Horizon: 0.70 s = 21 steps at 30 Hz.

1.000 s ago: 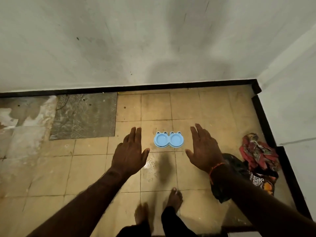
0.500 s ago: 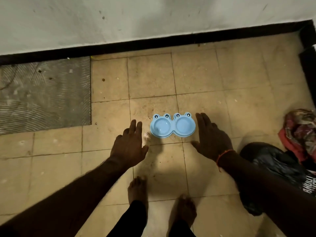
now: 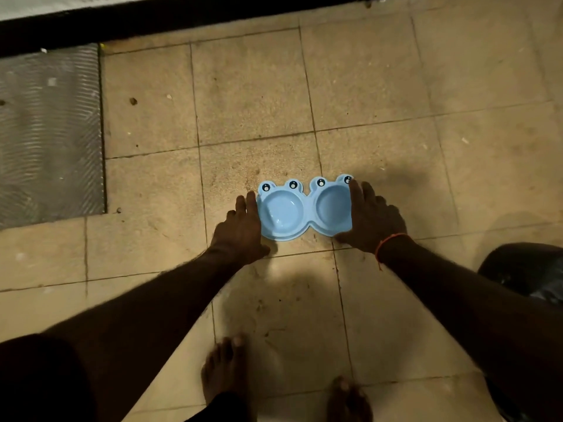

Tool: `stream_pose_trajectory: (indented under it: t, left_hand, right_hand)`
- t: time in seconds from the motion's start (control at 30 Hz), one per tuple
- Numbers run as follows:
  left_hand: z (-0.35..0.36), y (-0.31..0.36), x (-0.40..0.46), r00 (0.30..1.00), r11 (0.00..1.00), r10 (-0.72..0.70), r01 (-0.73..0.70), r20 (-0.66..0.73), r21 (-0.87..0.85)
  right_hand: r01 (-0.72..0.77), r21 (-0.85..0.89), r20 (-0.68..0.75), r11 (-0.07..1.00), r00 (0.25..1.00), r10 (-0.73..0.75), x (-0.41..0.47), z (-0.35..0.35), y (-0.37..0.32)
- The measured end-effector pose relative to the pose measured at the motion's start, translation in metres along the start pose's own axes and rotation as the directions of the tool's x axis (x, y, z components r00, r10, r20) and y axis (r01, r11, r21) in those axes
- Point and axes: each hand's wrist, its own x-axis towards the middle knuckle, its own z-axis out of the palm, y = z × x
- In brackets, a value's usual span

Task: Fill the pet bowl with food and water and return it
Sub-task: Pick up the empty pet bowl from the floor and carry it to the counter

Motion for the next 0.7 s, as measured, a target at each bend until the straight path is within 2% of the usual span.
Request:
stream_pose_trajectory:
  t: [0.1, 0.33, 0.5, 0.7]
  left_hand:
    - [0.014, -0.001, 0.02, 0.999, 0.993, 0.054, -0.054, 0.0, -0.101]
    - [0.004, 0.001, 0.016, 0.976, 0.983, 0.145, -0.161, -0.16, -0.092]
    - [-0.068, 0.004, -0.033, 0.948, 0.958, 0.215, -0.252, -0.235, -0.137]
    - [-0.195, 0.017, -0.144, 0.915, 0.917, 0.222, -0.314, -0.338, -0.246]
  right_hand:
    - [0.027, -0.027, -0.001, 0.999, 1.0, -0.027, 0.015, 0.019, 0.002]
    - [0.031, 0.031, -0.078, 0.999, 0.997, -0.028, 0.004, 0.01, 0.004]
    - [0.001, 0.153, -0.117, 0.988, 0.993, 0.017, -0.044, -0.059, -0.006]
    - [-0.049, 0.282, -0.213, 0.958, 0.971, 0.113, -0.145, -0.2, -0.023]
